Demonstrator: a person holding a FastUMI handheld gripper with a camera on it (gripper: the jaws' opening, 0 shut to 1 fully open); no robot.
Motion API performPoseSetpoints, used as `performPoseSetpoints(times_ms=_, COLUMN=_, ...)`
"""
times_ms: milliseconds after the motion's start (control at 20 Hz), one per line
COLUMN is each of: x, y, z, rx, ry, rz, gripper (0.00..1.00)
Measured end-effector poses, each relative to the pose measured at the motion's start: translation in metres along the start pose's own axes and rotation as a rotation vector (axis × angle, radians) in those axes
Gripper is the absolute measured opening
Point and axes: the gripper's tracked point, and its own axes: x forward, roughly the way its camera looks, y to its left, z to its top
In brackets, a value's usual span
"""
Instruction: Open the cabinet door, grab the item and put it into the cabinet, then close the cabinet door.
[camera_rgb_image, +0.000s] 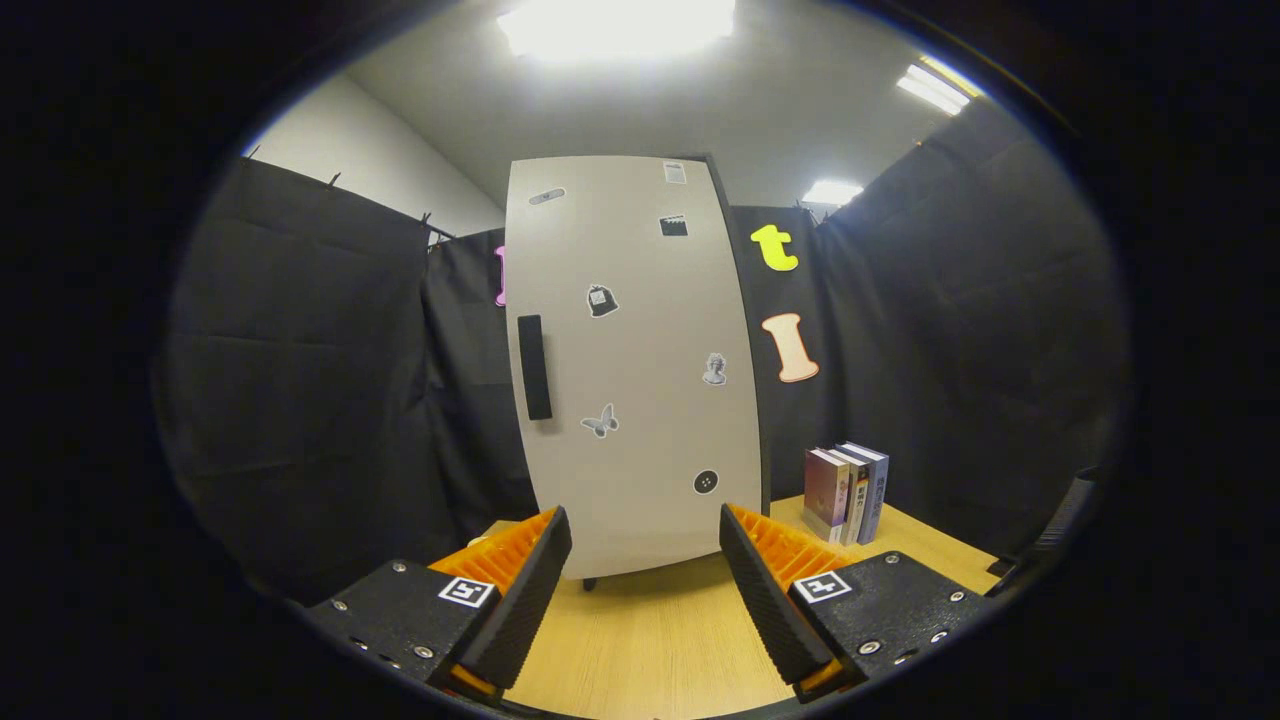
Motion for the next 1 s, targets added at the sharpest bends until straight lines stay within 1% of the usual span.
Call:
performPoseSetpoints(times_ms=600, x=-0.005, y=-0.0084, z=0.0058, rx=0.013, ry=-0.016, rz=-0.031, gripper=0.93)
performPoseSetpoints(times_ms=1000, x=-0.0065, y=-0.0025, z=0.0066, rx=0.004, ry=-0.014, rz=-0.025, gripper=0.93)
